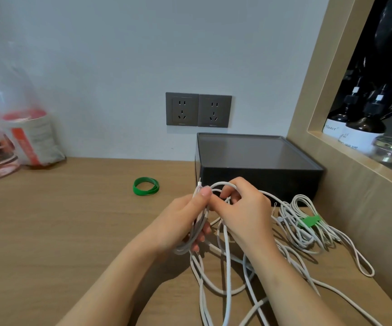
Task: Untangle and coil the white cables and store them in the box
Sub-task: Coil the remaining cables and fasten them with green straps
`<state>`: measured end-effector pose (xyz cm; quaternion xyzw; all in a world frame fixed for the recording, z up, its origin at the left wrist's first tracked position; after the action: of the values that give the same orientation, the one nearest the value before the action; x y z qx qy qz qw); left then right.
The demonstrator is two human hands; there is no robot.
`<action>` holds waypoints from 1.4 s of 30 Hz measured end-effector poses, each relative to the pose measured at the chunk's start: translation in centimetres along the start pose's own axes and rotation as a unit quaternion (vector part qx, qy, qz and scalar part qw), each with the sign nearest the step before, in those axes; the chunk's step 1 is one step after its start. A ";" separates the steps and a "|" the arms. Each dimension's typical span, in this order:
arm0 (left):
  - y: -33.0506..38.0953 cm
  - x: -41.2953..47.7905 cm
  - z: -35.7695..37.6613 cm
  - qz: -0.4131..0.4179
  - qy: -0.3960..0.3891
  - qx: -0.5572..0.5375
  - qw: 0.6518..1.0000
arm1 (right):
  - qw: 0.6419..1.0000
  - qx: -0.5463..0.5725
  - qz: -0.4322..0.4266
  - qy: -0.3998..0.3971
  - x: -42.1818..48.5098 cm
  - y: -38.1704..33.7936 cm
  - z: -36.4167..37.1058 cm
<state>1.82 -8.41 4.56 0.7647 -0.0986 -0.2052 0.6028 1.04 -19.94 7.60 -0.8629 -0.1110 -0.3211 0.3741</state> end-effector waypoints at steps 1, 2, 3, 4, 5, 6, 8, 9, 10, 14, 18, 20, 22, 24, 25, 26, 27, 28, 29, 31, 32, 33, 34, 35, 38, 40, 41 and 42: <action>0.0 0.0 0.0 0.004 -0.001 0.015 1.000 | 1.000 0.002 -0.001 -0.008 0.1 0.0 0.1; 0.0 0.0 0.0 0.008 -0.003 0.029 1.000 | 1.000 0.014 0.000 -0.021 0.2 0.0 0.2; 0.0 -0.1 -0.1 0.012 -0.007 0.040 0.999 | 0.999 0.041 0.004 -0.035 0.3 0.0 0.3; -0.1 0.0 -0.2 0.012 -0.011 0.044 0.999 | 0.995 0.081 0.013 -0.051 0.3 0.0 0.4; -0.2 0.0 -0.5 0.010 -0.009 0.042 0.999 | 0.989 0.132 0.020 -0.063 0.3 0.1 0.5; -0.3 0.1 -0.9 0.004 0.002 0.035 0.999 | 0.979 0.190 0.025 -0.067 0.4 0.1 0.4; -0.7 0.3 -1.8 -0.008 0.045 0.018 0.999 | 0.957 0.282 0.045 -0.058 0.4 0.6 0.0; -0.9 0.4 -2.2 -0.012 0.067 0.009 0.998 | 0.951 0.299 0.059 -0.055 0.4 1.0 -0.1; -1.1 0.5 -2.6 -0.018 0.085 -0.003 0.996 | 0.951 0.294 0.075 -0.060 0.3 1.3 0.0; -1.9 0.7 -4.1 -0.045 0.166 -0.089 0.981 | 0.972 0.153 0.105 -0.141 0.0 2.4 0.4; -1.6 0.4 -4.8 -0.024 0.248 -0.061 0.967 | 0.957 0.157 0.114 -0.216 -0.4 2.1 1.3; -1.4 0.4 -4.3 -0.005 0.250 -0.030 0.968 | 0.972 0.141 0.090 -0.164 -0.1 1.4 1.0; -1.4 0.6 -3.8 -0.003 0.237 -0.017 0.971 | 0.984 0.134 0.048 -0.110 0.0 0.3 0.9; -1.4 0.7 -3.5 -0.012 0.233 -0.036 0.972 | 0.985 0.139 0.008 -0.099 -0.3 -0.7 1.4; -1.5 0.7 -3.5 -0.017 0.233 -0.055 0.971 | 0.984 0.139 -0.010 -0.108 -0.4 -1.1 1.9; -1.5 0.8 -3.6 -0.020 0.229 -0.076 0.970 | 0.983 0.136 -0.028 -0.121 -0.6 -1.6 2.4; -1.5 0.9 -3.6 -0.017 0.221 -0.098 0.970 | 0.981 0.132 -0.045 -0.134 -0.7 -2.0 2.9; -1.4 1.0 -3.6 -0.010 0.210 -0.119 0.970 | 0.980 0.128 -0.059 -0.142 -0.8 -2.3 3.2; -1.4 1.0 -3.6 -0.004 0.203 -0.135 0.970 | 0.979 0.127 -0.070 -0.144 -0.9 -2.6 3.4; -1.6 1.2 -3.9 -0.009 0.214 -0.162 0.963 | 0.978 0.124 -0.085 -0.143 -1.0 -2.9 3.7; -1.9 1.3 -4.1 -0.017 0.230 -0.176 0.957 | 0.978 0.120 -0.088 -0.147 -1.1 -2.8 3.8; -2.1 1.3 -4.2 -0.024 0.248 -0.183 0.951 | 0.977 0.115 -0.089 -0.156 -1.2 -2.8 4.0; -2.1 1.2 -4.3 -0.026 0.269 -0.177 0.946 | 0.976 0.109 -0.085 -0.168 -1.2 -2.7 4.2; -2.1 1.1 -4.5 -0.023 0.290 -0.164 0.943 | 0.975 0.104 -0.072 -0.182 -1.3 -2.5 4.3; -1.8 0.9 -5.0 0.000 0.316 -0.175 0.932 | 0.967 0.102 -0.013 -0.234 -1.6 -1.8 4.1; -2.0 0.8 -5.7 -0.001 0.326 -0.224 0.919 | 0.953 0.091 0.024 -0.286 -1.9 -1.4 3.3; -2.2 0.7 -6.1 -0.004 0.332 -0.257 0.908 | 0.945 0.086 0.045 -0.312 -2.1 -1.1 2.7; -2.5 0.7 -6.3 -0.007 0.335 -0.296 0.894 | 0.937 0.080 0.066 -0.334 -2.3 -0.7 2.0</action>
<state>4.93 -2.50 3.18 0.5752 0.1799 0.0396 0.7970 -0.08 -17.90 5.56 -0.8931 -0.1977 0.0208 0.4036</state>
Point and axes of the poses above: each hand's wrist, its own x-axis towards the middle knuckle, its own z-axis out of the palm, y = z × x, the point moved 7 cm from there along x, towards the middle knuckle, and after that the axes turned 11 degrees about -z, right-handed, at the moved point
